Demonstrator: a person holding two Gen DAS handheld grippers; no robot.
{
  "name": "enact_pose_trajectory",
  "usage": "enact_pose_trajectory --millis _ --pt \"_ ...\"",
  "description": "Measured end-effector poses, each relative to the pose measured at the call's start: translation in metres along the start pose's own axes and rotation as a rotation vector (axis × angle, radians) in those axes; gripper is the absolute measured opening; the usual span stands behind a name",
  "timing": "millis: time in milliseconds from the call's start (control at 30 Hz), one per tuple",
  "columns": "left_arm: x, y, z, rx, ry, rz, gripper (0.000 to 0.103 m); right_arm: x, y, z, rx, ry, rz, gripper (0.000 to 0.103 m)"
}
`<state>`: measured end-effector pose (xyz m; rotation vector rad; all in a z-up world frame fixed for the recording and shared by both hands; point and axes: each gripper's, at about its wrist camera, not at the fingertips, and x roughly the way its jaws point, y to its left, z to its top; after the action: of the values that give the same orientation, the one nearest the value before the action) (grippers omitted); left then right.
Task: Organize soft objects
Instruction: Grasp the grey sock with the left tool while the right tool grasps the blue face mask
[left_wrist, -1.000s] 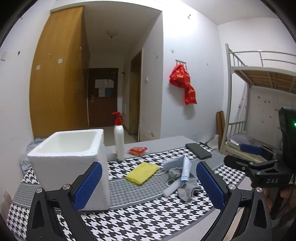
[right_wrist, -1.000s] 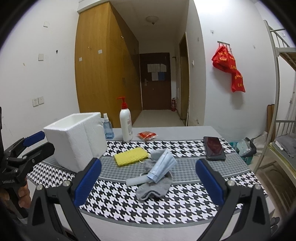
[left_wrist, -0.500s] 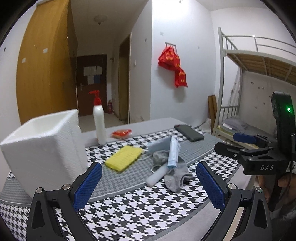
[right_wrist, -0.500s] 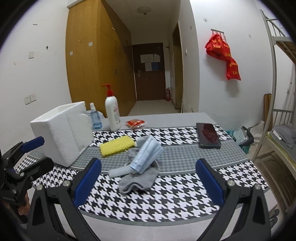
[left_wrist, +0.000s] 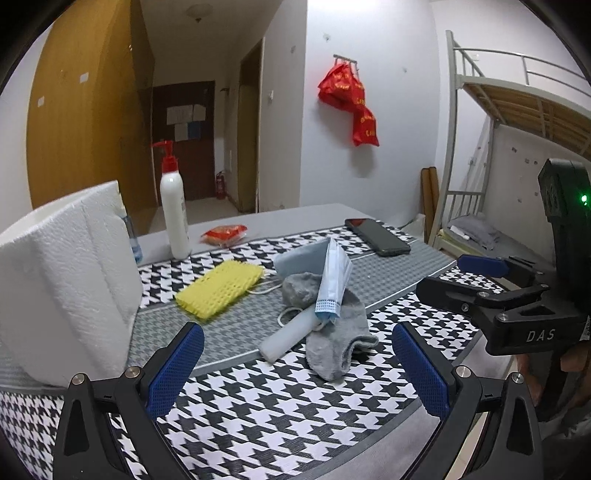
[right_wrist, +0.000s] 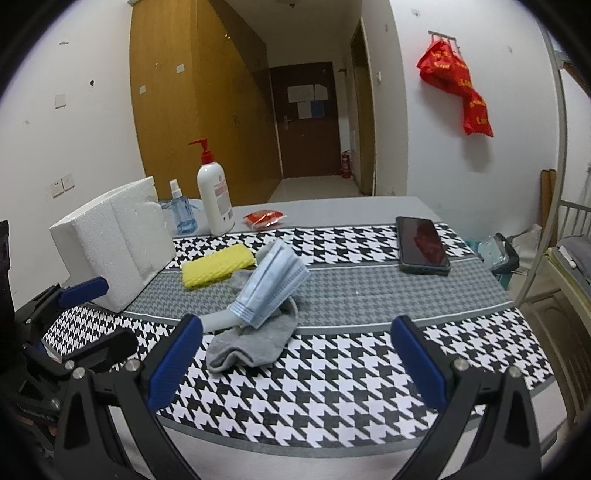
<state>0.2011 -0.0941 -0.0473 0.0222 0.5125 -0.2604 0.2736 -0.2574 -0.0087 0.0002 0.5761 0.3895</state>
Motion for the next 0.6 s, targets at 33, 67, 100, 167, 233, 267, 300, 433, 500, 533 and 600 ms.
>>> enact_pose_trajectory --millis 33,67,100,167,233,267,300,433,500,533,600 --pt "0.003 -0.001 0.000 -0.010 0.007 0.002 0.102 0.002 -0.001 0.001 -0.006 0.007 0.008 0.103" --pt "0.005 -0.003 -0.001 -0.016 0.012 0.004 0.102 0.005 -0.003 0.002 -0.012 0.015 0.013 0.103" --pt "0.008 -0.004 -0.001 -0.023 0.019 0.008 0.101 0.006 -0.005 0.004 -0.017 0.019 0.015 0.103" --pt "0.013 -0.007 -0.001 -0.031 0.031 0.006 0.099 0.009 -0.008 0.006 -0.026 0.024 0.018 0.103" --pt "0.018 -0.011 -0.002 -0.030 0.045 0.005 0.098 0.011 -0.012 0.007 -0.030 0.026 0.026 0.103" --pt "0.022 -0.013 -0.001 -0.031 0.054 0.006 0.097 0.012 -0.014 0.007 -0.029 0.027 0.029 0.103" --pt "0.025 -0.015 -0.001 -0.036 0.065 0.006 0.096 0.013 -0.016 0.008 -0.028 0.030 0.031 0.103" --pt "0.043 -0.020 -0.002 -0.046 0.122 -0.007 0.086 0.016 -0.023 0.007 -0.025 0.037 0.038 0.103" --pt "0.051 -0.023 -0.003 -0.041 0.146 -0.017 0.079 0.017 -0.027 0.006 -0.019 0.042 0.039 0.103" --pt "0.054 -0.026 -0.004 -0.039 0.159 -0.020 0.076 0.018 -0.028 0.005 -0.017 0.045 0.041 0.103" --pt "0.061 -0.029 -0.004 -0.032 0.184 -0.015 0.071 0.020 -0.031 0.003 -0.013 0.053 0.042 0.103"
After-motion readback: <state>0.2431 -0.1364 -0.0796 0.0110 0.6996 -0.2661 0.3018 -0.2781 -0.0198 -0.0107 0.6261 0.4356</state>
